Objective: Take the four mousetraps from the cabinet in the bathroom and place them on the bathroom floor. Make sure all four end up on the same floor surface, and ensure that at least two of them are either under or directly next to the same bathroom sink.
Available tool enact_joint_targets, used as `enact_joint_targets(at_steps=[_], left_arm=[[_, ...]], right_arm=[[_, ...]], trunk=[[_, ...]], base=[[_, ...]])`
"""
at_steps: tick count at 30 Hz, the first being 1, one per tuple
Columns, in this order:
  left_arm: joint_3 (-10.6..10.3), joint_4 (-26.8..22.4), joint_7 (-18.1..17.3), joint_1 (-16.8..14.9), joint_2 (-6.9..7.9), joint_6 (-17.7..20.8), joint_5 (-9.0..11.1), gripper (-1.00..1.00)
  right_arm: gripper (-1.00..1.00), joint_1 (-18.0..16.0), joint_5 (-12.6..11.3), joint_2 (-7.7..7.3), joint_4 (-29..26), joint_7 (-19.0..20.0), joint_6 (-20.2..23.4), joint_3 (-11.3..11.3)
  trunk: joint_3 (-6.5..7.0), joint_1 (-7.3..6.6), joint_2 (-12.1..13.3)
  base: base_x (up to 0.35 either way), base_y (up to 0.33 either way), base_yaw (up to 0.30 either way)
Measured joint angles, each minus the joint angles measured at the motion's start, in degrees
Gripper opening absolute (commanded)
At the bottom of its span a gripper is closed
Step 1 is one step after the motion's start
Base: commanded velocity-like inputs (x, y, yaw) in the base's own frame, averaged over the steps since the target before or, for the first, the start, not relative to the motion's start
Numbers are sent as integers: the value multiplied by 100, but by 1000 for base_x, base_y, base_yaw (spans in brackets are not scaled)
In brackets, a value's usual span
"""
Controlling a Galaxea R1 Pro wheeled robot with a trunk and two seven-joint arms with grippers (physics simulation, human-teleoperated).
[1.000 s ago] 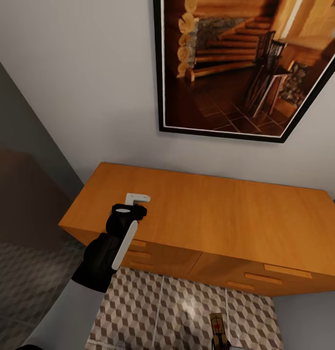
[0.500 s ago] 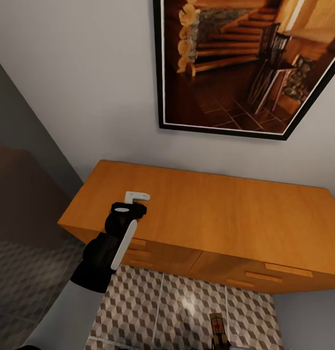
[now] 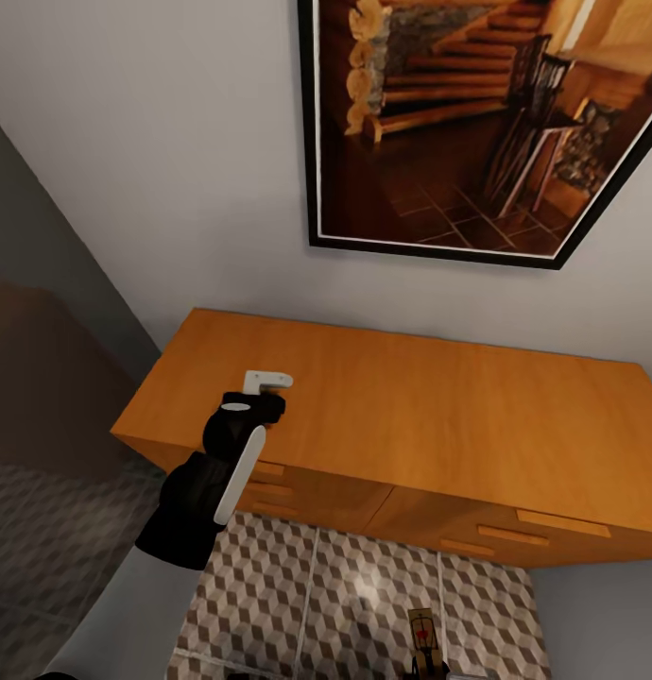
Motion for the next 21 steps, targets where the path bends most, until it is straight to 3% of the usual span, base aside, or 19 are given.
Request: enact_joint_targets(at_steps=[3, 21], left_arm=[[6, -18, 20, 0, 2, 41, -117, -100], [18, -22, 21, 5, 1, 26, -79, -100]], right_arm=[[-100, 0, 0, 0, 0, 0, 1, 0], [-100, 0, 0, 0, 0, 0, 3, 0]], trunk=[[-1, -1, -1], [-1, 0, 0]], base=[[0, 0, 0], [0, 0, 0]])
